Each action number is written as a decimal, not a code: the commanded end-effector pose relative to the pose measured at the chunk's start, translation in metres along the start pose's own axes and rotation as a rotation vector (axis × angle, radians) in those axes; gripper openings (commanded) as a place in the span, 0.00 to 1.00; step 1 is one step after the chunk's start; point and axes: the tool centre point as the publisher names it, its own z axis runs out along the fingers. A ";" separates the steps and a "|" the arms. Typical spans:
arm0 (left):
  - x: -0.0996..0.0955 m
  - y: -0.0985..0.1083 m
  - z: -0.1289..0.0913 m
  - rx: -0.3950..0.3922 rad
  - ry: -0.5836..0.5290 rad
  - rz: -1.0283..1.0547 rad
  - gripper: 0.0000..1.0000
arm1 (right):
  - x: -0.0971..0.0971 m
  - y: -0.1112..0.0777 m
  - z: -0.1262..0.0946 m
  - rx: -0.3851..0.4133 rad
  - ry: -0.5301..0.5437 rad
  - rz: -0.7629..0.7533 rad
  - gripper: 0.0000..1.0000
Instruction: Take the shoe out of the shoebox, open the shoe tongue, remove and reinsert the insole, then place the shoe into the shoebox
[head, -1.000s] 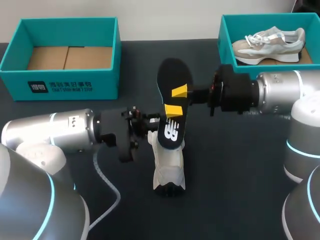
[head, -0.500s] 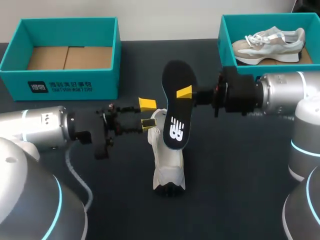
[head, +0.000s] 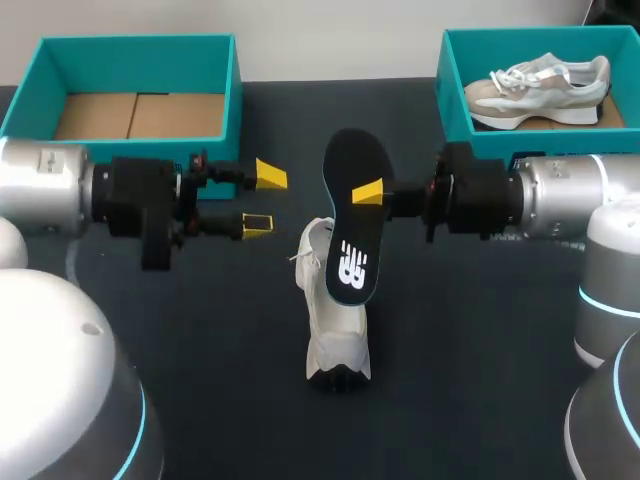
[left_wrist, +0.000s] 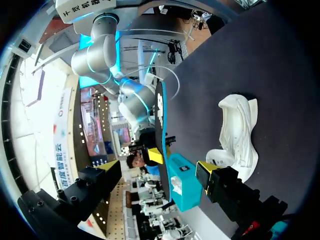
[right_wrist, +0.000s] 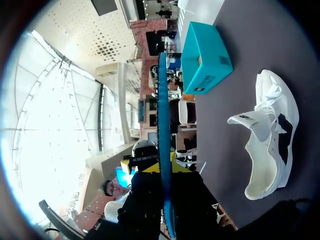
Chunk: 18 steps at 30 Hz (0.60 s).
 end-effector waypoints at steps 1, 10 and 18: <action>-0.016 0.009 0.000 0.116 0.293 -0.020 1.00 | -0.004 0.002 0.007 0.001 0.005 0.002 0.00; -0.028 0.011 0.003 0.179 0.556 -0.058 1.00 | -0.005 0.003 0.010 0.006 0.006 -0.004 0.00; -0.031 0.008 -0.001 0.225 0.808 -0.078 1.00 | -0.006 0.004 0.011 0.002 0.007 -0.004 0.00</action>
